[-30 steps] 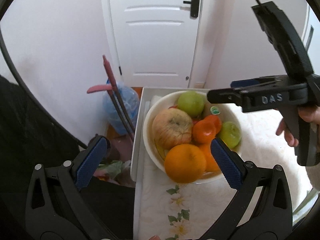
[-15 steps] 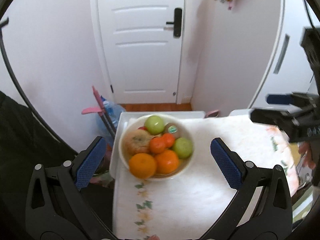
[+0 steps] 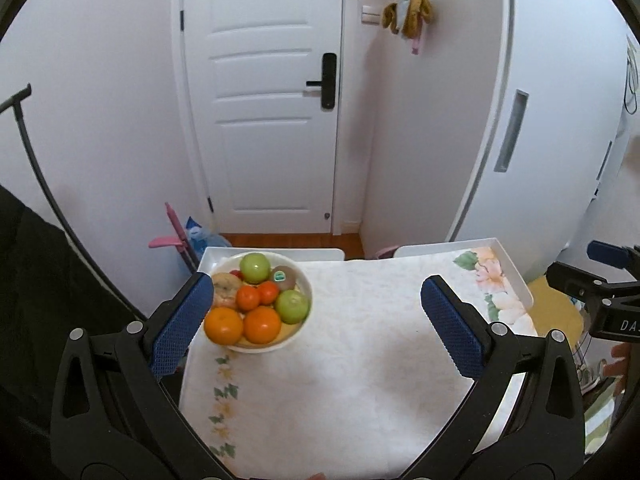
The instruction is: Organize fruits
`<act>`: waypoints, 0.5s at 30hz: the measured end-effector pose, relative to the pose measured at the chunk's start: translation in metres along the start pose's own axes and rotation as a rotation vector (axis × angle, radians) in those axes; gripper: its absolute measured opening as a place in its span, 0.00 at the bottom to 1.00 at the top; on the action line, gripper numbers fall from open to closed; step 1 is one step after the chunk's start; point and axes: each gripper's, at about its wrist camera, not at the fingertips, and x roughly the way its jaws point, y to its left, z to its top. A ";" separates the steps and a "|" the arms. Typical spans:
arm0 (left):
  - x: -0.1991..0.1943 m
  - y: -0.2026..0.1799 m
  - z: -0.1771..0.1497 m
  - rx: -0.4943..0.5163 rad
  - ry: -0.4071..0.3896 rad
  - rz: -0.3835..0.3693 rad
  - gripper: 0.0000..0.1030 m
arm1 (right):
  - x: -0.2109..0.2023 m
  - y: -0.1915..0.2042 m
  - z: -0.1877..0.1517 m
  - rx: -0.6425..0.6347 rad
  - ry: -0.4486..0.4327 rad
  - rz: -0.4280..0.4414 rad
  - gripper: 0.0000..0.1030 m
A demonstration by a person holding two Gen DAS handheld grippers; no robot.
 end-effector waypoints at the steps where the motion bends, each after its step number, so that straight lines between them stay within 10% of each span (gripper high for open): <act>1: -0.004 -0.005 -0.002 0.006 -0.006 -0.001 1.00 | -0.006 -0.005 -0.005 0.026 -0.005 -0.008 0.93; 15: -0.025 -0.025 -0.012 0.015 -0.037 -0.006 1.00 | -0.027 -0.017 -0.030 0.056 -0.046 -0.065 0.93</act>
